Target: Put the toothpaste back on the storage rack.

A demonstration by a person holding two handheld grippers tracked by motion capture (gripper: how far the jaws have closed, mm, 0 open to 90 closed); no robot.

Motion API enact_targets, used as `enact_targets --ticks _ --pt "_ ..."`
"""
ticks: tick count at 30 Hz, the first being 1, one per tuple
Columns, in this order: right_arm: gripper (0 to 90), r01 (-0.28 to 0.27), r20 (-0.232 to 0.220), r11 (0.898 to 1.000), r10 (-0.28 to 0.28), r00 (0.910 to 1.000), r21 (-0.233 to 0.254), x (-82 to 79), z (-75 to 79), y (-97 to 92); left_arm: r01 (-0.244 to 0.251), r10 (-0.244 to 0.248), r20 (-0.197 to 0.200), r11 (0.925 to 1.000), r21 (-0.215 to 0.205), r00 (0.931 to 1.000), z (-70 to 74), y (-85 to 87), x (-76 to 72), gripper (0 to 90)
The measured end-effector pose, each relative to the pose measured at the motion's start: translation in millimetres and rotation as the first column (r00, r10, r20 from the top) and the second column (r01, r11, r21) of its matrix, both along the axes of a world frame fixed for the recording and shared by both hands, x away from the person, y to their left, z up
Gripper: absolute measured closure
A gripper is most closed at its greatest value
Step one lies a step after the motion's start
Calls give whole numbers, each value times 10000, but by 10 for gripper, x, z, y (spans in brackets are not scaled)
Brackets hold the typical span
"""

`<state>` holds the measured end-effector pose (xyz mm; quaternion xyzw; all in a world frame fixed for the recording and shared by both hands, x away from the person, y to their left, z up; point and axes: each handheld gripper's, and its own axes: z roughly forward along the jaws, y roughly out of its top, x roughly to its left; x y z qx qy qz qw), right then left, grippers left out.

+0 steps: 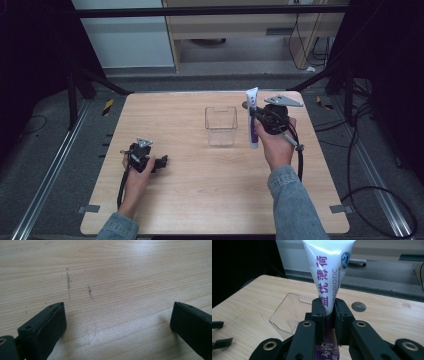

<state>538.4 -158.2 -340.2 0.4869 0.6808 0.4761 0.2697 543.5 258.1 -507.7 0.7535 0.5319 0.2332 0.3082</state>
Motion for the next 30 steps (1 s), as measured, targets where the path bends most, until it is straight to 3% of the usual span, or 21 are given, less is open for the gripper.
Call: enact_targets --ticks 15,22,30 --pt "798 576 483 9981 -586 9971 221 39 161 139 -69 69 -7 10000 -2 10000 0 -3 -5 0" --pt "798 1089 941 9938 -1103 9894 199 78 316 201 -123 123 11 9999 -18 9999 -1 -6 -12 0" --pt "798 1286 1345 9911 -1323 9820 355 169 453 310 -183 183 25 9998 -17 9998 -2 -7 -26 0"
